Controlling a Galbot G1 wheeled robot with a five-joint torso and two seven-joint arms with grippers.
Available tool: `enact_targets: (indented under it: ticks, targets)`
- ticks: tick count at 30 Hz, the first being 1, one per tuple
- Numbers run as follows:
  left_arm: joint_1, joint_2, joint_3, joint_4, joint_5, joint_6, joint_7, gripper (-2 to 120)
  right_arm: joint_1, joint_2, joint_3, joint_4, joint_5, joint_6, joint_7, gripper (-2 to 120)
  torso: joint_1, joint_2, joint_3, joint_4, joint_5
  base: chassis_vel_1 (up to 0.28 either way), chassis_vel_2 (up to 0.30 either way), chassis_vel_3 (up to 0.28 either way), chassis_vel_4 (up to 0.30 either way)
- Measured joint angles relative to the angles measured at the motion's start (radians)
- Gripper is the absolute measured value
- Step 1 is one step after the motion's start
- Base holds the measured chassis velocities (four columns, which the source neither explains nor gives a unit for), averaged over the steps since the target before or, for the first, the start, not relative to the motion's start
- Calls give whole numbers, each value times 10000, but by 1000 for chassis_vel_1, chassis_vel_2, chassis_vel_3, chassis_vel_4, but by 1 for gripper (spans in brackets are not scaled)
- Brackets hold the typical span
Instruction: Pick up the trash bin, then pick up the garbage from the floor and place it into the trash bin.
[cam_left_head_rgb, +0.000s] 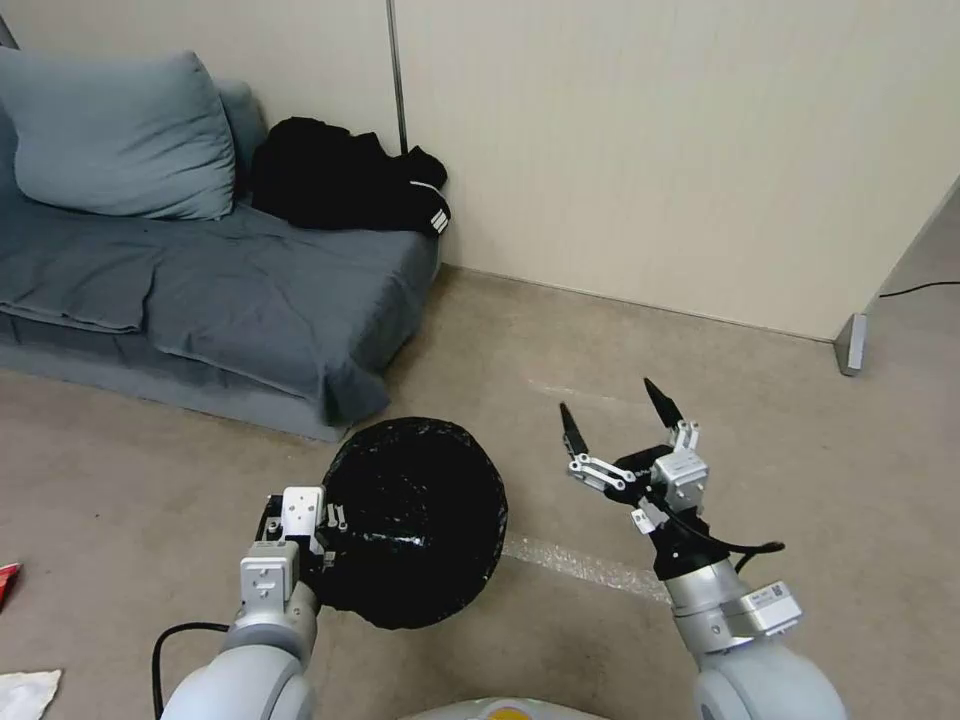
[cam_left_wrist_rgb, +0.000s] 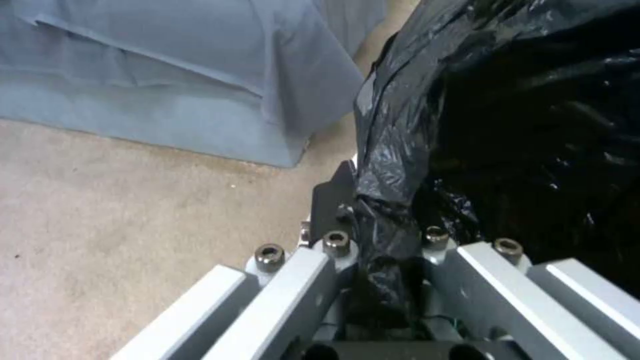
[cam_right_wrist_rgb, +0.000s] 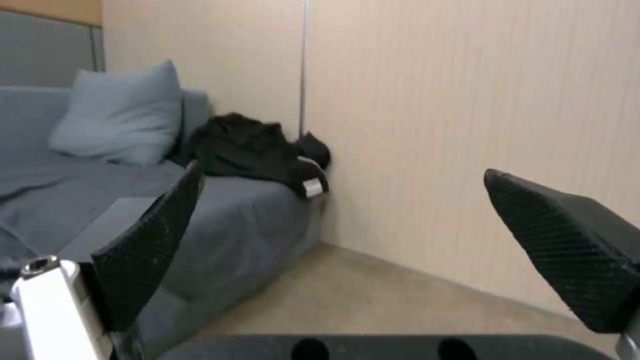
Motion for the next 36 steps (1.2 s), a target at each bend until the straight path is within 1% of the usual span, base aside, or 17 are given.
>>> enact_targets:
  ticks: [5,16,26,36]
  targets:
    - [4,-23,-4,-56,-48,10,11,1,-155,248,-55,-474,-92,304,-12,100,-1,0,0,-1,1,0,0,0,0]
    - [55,-116,5,-83,-53,36,-7,1,-63,353,-158,-772,17,536,-52,100,0,0,0,-1,1,5,8,12,8]
    - [68,-122,11,-122,-42,65,0,1,94,352,-189,-735,128,569,-52,100,0,0,0,-1,0,64,80,70,78]
    - [113,-85,12,-123,-24,75,12,1,153,358,-220,-738,131,583,16,100,0,0,0,0,1,115,121,118,106]
